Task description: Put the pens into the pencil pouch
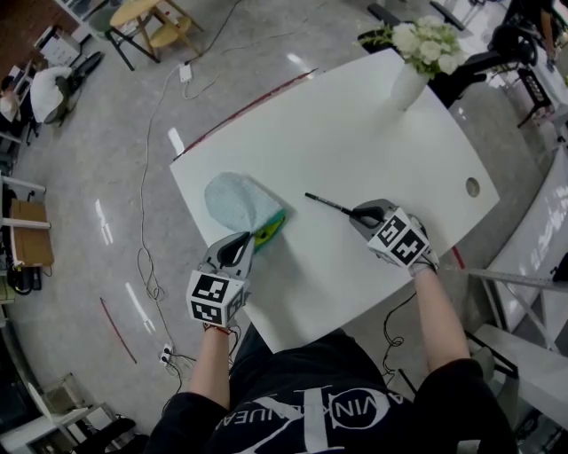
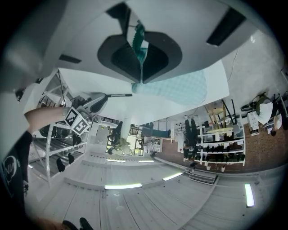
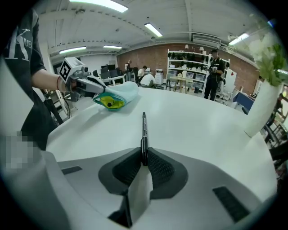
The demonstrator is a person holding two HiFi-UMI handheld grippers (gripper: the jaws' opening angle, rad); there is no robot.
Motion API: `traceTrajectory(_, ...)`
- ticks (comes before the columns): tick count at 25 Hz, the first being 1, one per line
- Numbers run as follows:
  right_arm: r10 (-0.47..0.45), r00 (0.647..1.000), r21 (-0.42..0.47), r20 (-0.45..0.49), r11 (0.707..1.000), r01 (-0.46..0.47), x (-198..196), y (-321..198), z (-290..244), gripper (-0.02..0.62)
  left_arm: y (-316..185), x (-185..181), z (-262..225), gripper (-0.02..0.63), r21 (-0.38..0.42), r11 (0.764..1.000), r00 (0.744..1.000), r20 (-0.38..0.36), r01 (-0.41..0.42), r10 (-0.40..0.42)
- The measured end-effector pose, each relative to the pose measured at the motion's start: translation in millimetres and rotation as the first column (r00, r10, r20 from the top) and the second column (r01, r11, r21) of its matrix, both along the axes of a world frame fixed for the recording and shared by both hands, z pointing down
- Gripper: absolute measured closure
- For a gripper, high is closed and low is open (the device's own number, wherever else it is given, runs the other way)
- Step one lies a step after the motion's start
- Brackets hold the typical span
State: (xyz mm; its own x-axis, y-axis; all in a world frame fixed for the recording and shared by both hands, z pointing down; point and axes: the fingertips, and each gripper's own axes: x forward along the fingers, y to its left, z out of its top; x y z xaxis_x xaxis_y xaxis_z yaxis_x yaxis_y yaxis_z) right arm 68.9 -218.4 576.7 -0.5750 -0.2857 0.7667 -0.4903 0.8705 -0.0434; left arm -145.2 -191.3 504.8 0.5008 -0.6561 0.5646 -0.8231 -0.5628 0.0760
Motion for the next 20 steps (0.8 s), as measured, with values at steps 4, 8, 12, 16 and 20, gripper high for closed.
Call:
traceTrajectory(4,0.063,0.996,-0.026,0.069,0.998,-0.061,-7,12,-6,0.535,-3,-2,-1,0.584,0.002,1.000,1.000,-0.002,0.009,-0.009)
traceTrajectory(8,0.096,0.986,-0.065,0.138,0.994,-0.088,-20,28,-16,0.535,-7,-3,-4,0.584,0.001,1.000,0.999,-0.027,0.029,-0.029)
traceTrajectory(12,0.093,0.977,-0.100,0.190,0.992,-0.075,-39,45,-23,0.535,-10,-1,-6,0.584,0.004,0.999,0.999,-0.036,0.032,-0.032)
traceTrajectory(16,0.080,0.972,-0.119,0.219,0.991,-0.055,-60,55,-24,0.535,-12,1,-8,0.588,0.004,0.999,0.998,-0.050,0.034,-0.034)
traceTrajectory(20,0.081,0.972,-0.138,0.221,0.989,-0.051,-76,56,-23,0.535,-11,4,-9,0.589,0.004,0.999,0.998,-0.060,0.033,-0.033)
